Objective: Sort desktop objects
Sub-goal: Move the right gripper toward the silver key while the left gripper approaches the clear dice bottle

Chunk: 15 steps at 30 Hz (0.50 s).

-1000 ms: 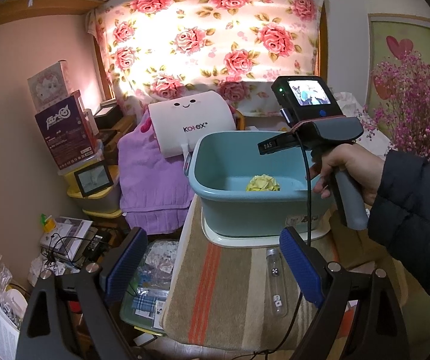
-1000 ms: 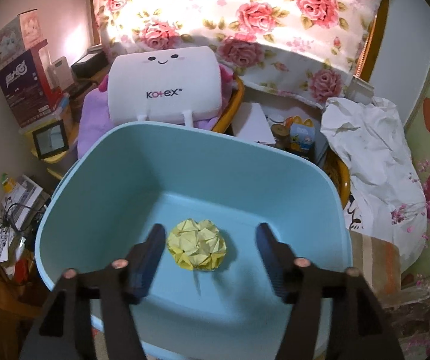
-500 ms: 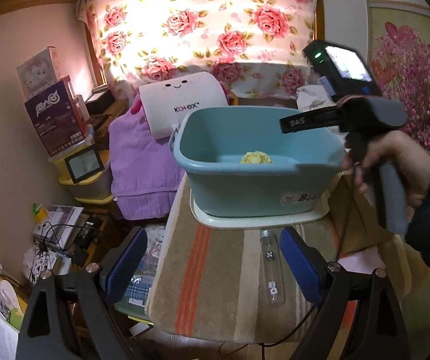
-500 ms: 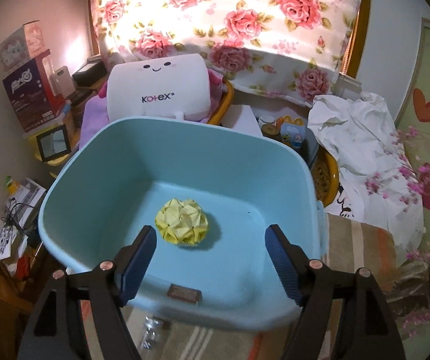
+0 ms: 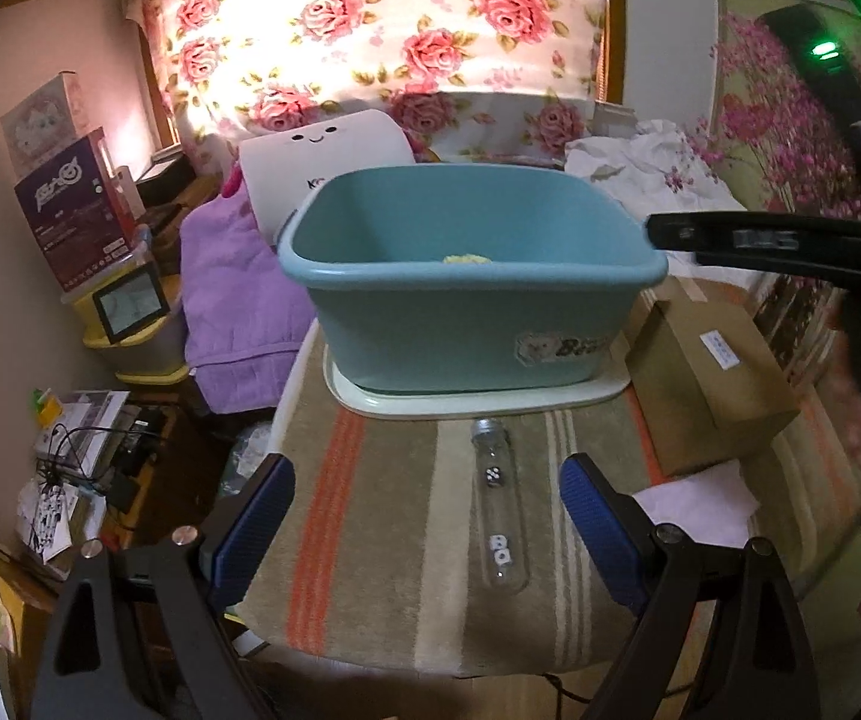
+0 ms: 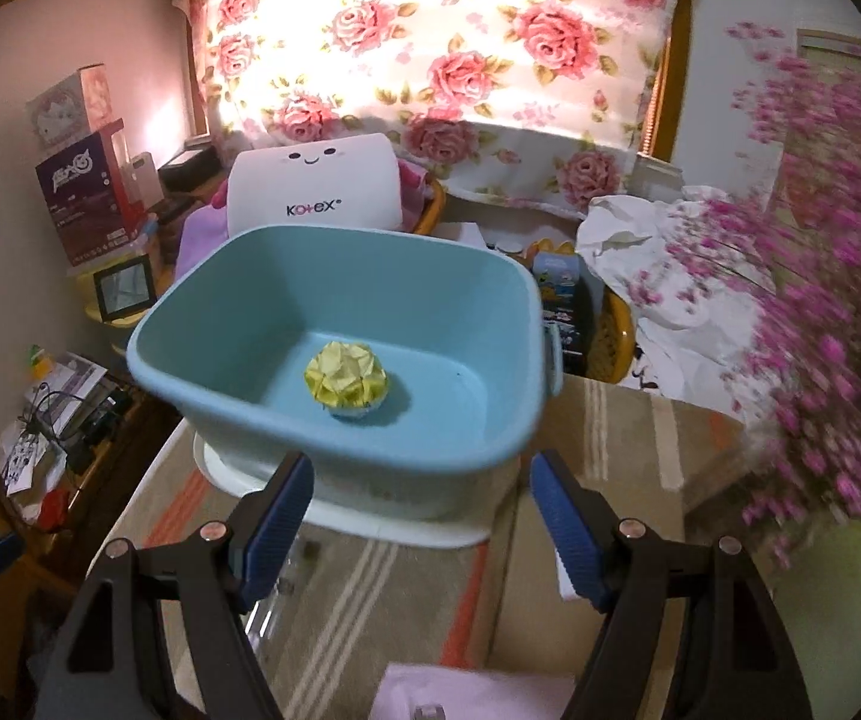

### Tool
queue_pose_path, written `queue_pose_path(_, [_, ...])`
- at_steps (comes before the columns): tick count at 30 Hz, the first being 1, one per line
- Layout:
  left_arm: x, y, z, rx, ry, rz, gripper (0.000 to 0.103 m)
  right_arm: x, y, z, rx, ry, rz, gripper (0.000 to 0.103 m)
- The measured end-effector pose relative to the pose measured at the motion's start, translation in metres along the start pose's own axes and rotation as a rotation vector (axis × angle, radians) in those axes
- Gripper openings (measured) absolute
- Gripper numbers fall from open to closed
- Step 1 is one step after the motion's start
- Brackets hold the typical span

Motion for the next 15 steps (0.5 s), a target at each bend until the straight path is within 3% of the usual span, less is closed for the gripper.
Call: queue_pose_path(15, [0.026,0.035,0.048,0.028,0.015,-0.041,0.092,0.077,-0.075,0.034,0.028,0.074,0.02,0.079])
Point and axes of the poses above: each gripper's, at about its wrist camera, not at the fingertips, and y roughly the way its jaws point, z to its right, x to its underside, the point moved 8 cm from there along y, roughly the way its jaws point, and after that the axes turned 11 degrees about -x, right-handed, at the moved point
